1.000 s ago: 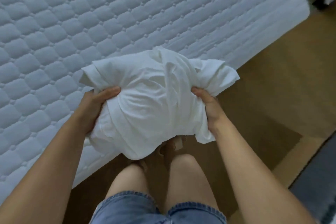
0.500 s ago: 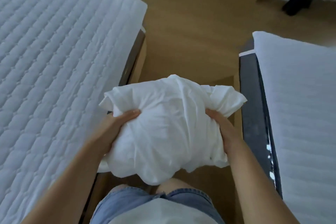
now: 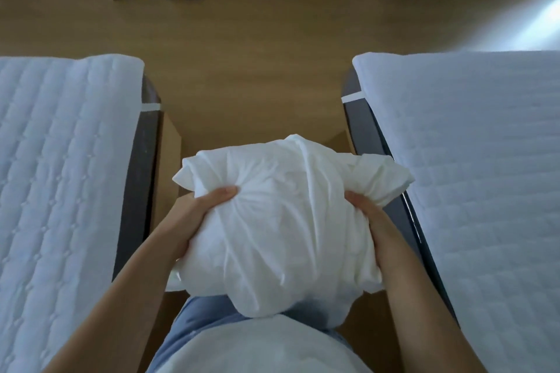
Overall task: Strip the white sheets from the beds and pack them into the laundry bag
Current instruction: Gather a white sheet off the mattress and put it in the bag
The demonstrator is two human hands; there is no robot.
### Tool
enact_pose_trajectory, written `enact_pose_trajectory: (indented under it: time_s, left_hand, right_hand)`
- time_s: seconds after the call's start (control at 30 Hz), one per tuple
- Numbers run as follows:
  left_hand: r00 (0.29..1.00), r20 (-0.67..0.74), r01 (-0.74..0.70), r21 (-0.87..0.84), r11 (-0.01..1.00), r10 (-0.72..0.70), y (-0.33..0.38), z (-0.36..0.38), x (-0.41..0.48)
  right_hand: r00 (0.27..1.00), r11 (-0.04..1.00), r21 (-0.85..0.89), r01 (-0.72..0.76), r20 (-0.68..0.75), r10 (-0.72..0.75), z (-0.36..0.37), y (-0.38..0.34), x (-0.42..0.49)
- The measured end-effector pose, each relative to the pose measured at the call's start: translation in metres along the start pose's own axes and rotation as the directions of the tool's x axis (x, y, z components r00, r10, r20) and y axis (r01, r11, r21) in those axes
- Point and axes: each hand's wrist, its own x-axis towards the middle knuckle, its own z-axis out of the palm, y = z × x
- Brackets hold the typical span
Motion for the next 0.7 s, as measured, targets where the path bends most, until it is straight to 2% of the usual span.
enact_pose_trajectory:
  time_s: [0.13,0.27,0.43,0.5,0.63,0.7]
  left_hand:
    - [1.000,0.014,0.007,0.044,0.999,-0.008,0.087,0.015,0.077]
    - [0.997,0.083,-0.006,0.073,0.997,0.000,0.174,0.038,0.146]
    - [0.988,0.150,0.011,0.127,0.992,-0.030,0.267,0.083,0.233]
    - [0.982,0.184,0.009,0.145,0.989,-0.036,0.305,0.105,0.271]
    - [0.984,0.177,-0.020,0.166,0.986,-0.010,0.392,0.155,0.346]
    - [0.985,0.169,-0.056,0.170,0.984,0.027,0.437,0.180,0.372]
  right_hand:
    - [0.996,1.000,0.008,0.008,-0.094,-0.007,0.020,-0.080,0.059]
    - [0.994,0.996,0.073,0.049,-0.099,-0.042,0.026,-0.155,0.106]
    - [0.984,0.988,0.139,0.064,-0.175,-0.039,0.025,-0.240,0.172]
    - [0.974,0.992,0.110,0.066,-0.221,-0.040,0.021,-0.277,0.214]
    - [0.973,0.987,0.144,0.075,-0.226,-0.041,0.009,-0.369,0.305]
    - [0.983,0.987,0.143,0.077,-0.176,-0.051,0.007,-0.420,0.338]
